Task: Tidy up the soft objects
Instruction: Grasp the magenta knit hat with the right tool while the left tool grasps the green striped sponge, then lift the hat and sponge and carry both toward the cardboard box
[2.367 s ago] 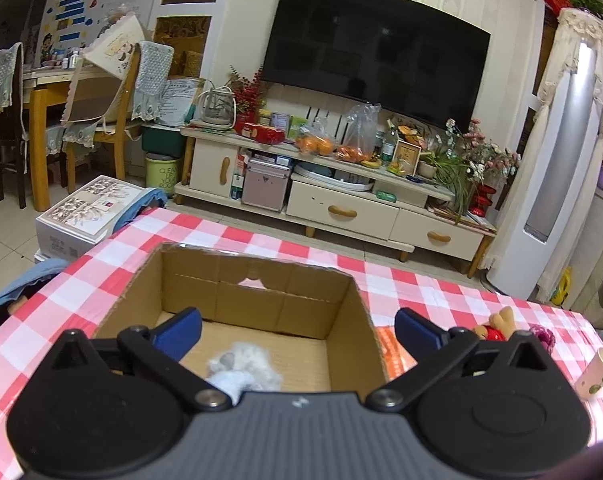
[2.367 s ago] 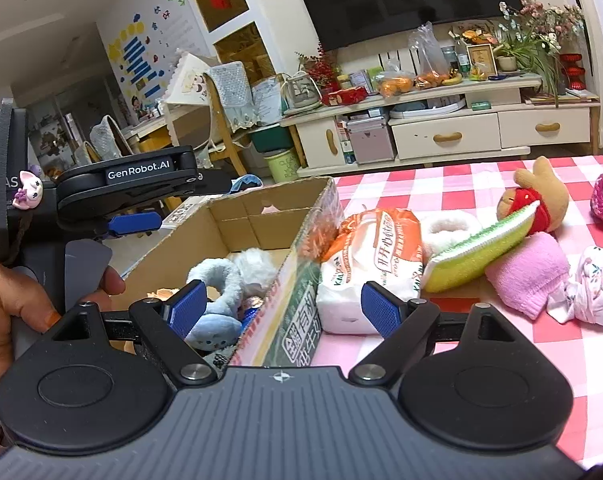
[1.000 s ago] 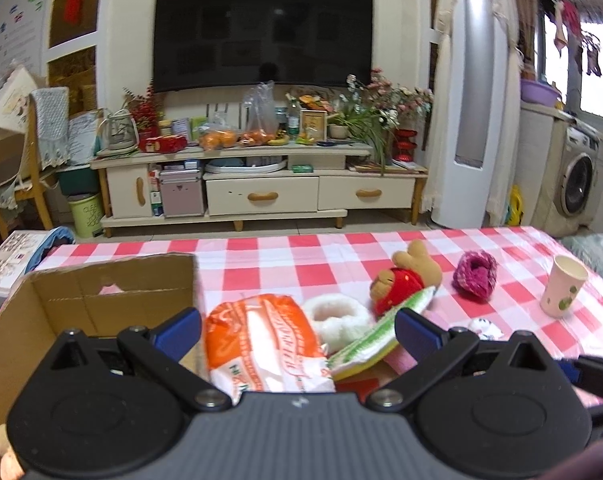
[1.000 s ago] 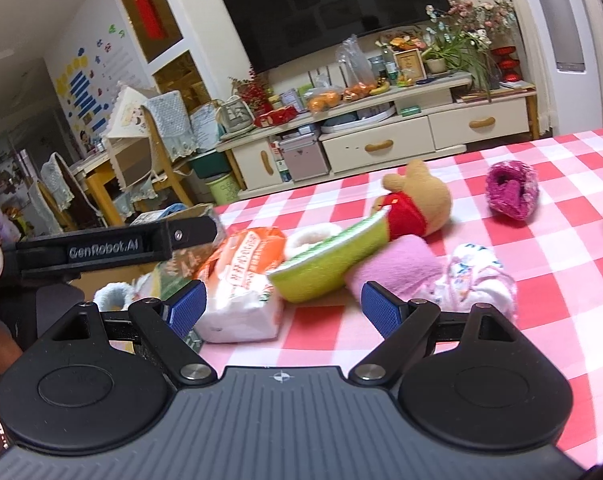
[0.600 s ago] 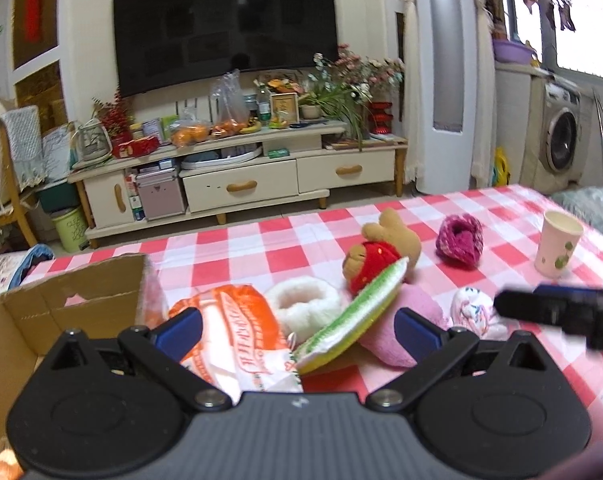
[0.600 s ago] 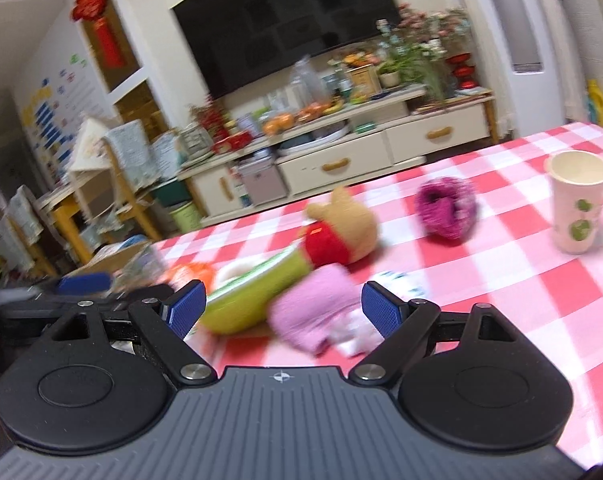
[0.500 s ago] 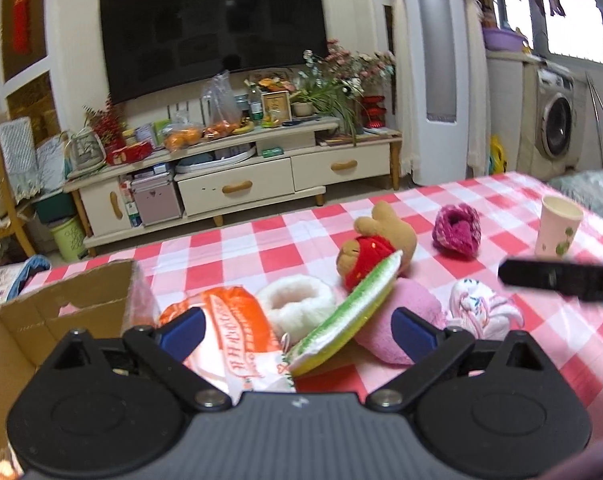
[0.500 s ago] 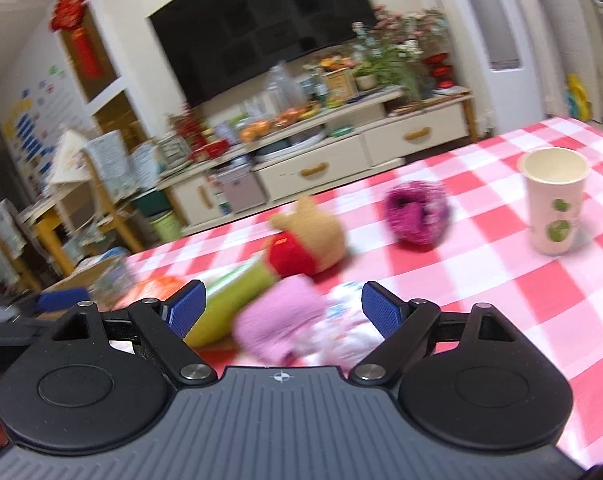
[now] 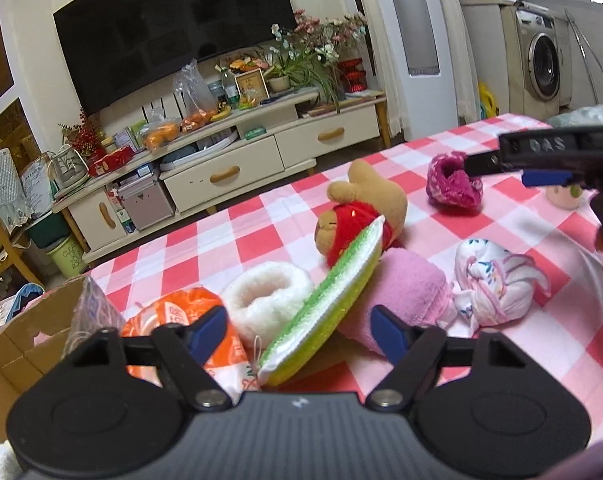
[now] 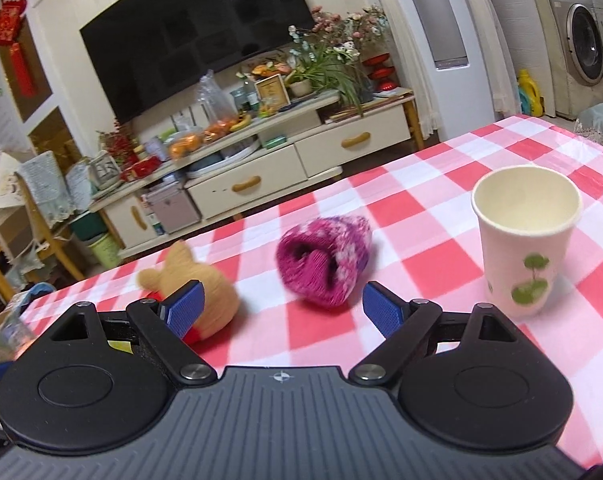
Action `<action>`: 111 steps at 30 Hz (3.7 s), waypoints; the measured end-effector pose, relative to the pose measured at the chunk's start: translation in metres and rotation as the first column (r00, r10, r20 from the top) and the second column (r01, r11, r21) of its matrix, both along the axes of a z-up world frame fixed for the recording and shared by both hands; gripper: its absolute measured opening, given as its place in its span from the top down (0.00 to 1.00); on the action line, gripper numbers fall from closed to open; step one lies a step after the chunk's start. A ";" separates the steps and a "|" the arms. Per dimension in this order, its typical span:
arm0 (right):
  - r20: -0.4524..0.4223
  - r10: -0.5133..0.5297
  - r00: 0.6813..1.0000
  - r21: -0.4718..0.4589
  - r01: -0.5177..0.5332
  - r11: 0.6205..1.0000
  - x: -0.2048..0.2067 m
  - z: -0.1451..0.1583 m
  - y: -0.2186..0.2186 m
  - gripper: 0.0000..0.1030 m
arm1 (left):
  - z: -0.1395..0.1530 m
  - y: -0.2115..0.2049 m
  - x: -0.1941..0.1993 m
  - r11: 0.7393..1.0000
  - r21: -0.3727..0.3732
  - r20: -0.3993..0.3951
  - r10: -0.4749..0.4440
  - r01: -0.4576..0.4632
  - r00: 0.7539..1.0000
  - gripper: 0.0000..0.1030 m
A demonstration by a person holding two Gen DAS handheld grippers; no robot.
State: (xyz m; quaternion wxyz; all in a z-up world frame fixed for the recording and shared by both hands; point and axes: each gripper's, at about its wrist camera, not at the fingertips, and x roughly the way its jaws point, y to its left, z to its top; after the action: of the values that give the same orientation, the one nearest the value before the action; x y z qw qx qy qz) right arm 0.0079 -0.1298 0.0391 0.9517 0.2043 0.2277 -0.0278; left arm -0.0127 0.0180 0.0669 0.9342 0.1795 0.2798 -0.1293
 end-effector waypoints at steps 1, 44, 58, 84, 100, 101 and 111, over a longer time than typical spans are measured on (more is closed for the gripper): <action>-0.002 -0.003 1.000 -0.002 0.003 1.000 0.001 -0.001 -0.002 0.00 | -0.001 -0.001 0.003 1.000 0.005 -0.005 0.003 -0.003 1.000 0.32; -0.041 0.221 0.974 -0.113 -0.225 0.968 0.021 -0.002 -0.011 0.39 | -0.014 -0.009 0.001 0.963 -0.267 -0.233 -0.017 -0.048 0.972 0.73; -0.079 0.282 0.956 -0.084 -0.288 0.954 0.000 0.002 -0.006 0.41 | -0.014 -0.002 -0.027 0.933 -0.358 -0.277 -0.066 -0.039 0.959 0.73; -0.005 0.176 0.984 -0.180 -0.174 0.968 -0.023 0.007 0.015 0.49 | 0.009 0.051 -0.048 0.861 -0.499 -0.248 -0.041 -0.092 0.968 0.82; 0.039 0.253 0.967 -0.190 -0.241 0.952 -0.032 0.026 0.032 0.49 | 0.035 0.094 -0.054 0.785 -0.613 -0.176 -0.022 -0.092 0.984 0.82; 0.041 0.261 0.965 -0.185 -0.249 0.951 -0.031 0.029 0.036 0.49 | 0.037 0.098 -0.054 0.779 -0.620 -0.171 -0.018 -0.093 0.985 0.82; 0.113 0.366 0.924 -0.149 -0.348 0.926 -0.025 0.053 0.075 0.49 | 0.057 0.152 -0.057 0.711 -0.691 -0.110 0.082 -0.135 0.991 0.82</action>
State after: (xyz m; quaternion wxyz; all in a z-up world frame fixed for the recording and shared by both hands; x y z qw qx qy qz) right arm -0.0173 -0.0548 0.0923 0.9653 0.1001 0.1922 0.1460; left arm -0.0692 0.1698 0.1239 0.9285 -0.2063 0.2537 -0.1762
